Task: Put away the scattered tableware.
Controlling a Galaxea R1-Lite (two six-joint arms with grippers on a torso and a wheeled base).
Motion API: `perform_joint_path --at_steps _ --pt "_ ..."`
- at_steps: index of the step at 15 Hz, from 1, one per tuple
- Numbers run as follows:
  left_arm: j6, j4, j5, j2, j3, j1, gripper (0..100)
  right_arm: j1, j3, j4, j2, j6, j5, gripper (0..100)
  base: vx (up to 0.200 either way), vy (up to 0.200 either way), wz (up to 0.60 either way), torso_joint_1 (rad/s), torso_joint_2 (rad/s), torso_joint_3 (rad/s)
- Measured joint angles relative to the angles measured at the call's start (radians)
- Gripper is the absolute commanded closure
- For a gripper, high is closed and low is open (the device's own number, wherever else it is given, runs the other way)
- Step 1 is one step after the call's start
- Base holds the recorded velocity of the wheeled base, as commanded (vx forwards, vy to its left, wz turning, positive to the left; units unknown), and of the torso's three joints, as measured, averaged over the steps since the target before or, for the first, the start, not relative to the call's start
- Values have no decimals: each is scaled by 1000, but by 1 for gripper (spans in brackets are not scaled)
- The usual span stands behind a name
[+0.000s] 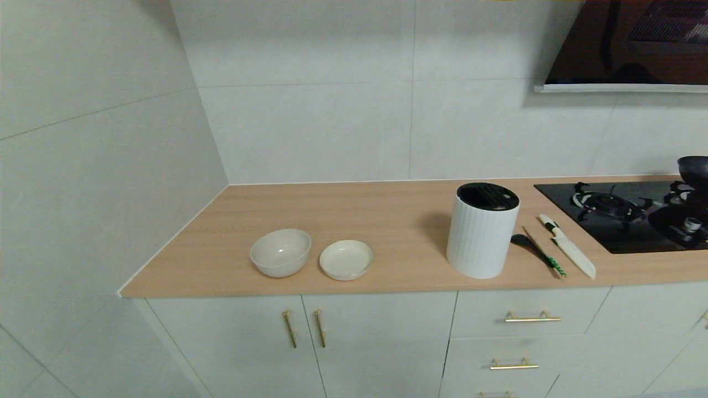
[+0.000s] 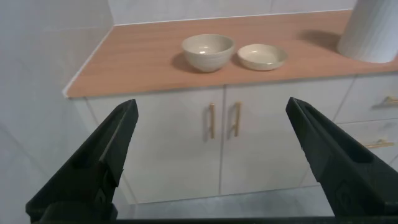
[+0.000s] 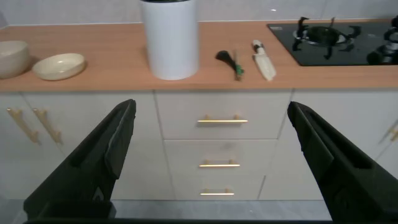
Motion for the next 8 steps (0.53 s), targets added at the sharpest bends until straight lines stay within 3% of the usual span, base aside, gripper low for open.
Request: perform_joint_path --at_steps 8 --pt "0 0 0 0 0 0 0 0 0 0 0 -1 0 0 0 200 0 2 2 2"
